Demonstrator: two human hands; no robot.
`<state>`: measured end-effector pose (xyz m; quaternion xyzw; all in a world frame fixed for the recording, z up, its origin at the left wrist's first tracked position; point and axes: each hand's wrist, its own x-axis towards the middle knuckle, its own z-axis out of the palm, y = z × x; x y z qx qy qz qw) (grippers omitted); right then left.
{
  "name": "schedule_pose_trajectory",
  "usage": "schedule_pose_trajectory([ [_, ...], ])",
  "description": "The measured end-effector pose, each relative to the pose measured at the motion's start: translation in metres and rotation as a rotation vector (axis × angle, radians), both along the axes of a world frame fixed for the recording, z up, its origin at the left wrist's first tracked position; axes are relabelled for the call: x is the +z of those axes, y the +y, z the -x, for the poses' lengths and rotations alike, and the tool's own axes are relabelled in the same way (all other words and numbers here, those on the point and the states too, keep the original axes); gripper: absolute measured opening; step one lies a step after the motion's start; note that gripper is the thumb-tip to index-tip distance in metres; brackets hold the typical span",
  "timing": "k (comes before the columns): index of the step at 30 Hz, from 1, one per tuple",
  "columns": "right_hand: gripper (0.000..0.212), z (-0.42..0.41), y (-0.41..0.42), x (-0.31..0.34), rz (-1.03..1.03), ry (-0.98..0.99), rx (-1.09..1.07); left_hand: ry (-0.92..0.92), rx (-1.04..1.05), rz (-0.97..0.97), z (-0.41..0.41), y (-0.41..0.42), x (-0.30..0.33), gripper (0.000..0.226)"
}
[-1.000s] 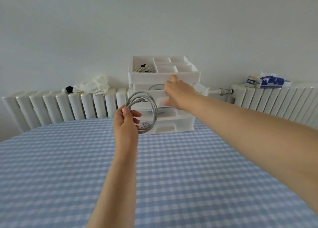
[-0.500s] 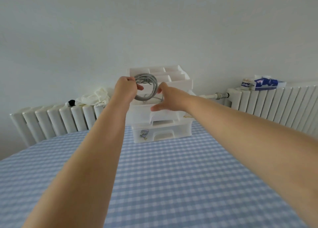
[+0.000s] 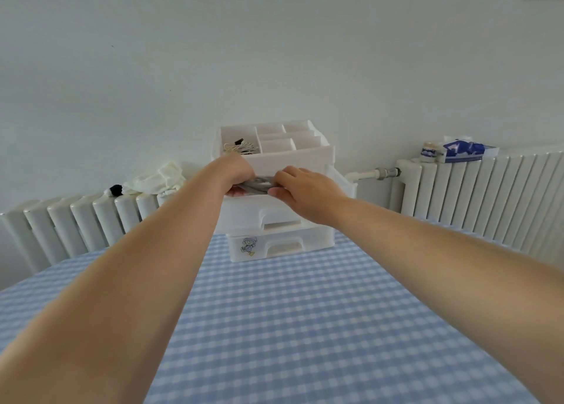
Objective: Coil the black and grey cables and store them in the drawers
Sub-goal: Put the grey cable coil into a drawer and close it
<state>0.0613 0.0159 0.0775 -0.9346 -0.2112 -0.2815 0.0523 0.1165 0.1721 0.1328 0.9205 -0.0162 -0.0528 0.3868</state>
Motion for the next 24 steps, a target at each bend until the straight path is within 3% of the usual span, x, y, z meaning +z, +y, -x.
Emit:
schedule_pose_trajectory([
  [3, 0.04, -0.003, 0.007, 0.002, 0.072, 0.025, -0.056, 0.015, -0.03, -0.015, -0.003, 0.0, -0.004, 0.015],
  [5, 0.04, -0.006, 0.01, 0.006, 0.062, 0.121, -0.092, -0.113, -0.082, 0.023, -0.011, 0.003, -0.008, 0.016],
  [7, 0.04, -0.009, 0.011, 0.011, 0.041, 0.241, -0.128, -0.208, -0.15, 0.027, -0.011, 0.007, -0.012, 0.036],
  [12, 0.059, -0.009, 0.015, 0.022, 0.03, 0.456, -0.21, -0.167, -0.323, -0.382, -0.001, 0.009, -0.014, 0.07],
  [15, 0.066, -0.011, 0.016, 0.025, 0.018, 0.531, -0.215, -0.147, -0.378, -0.402, 0.007, 0.015, -0.012, 0.076],
  [17, 0.068, -0.012, 0.017, 0.026, 0.002, 0.555, -0.221, -0.156, -0.455, -0.416, 0.018, 0.021, -0.01, 0.071],
  [20, 0.065, -0.012, 0.019, 0.027, -0.002, 0.563, -0.214, -0.309, -0.611, -0.528, 0.034, 0.027, -0.011, 0.048],
  [24, 0.054, -0.014, 0.02, 0.028, -0.025, 0.576, -0.241, -0.597, -0.45, -0.528, 0.04, 0.035, -0.031, 0.037],
])
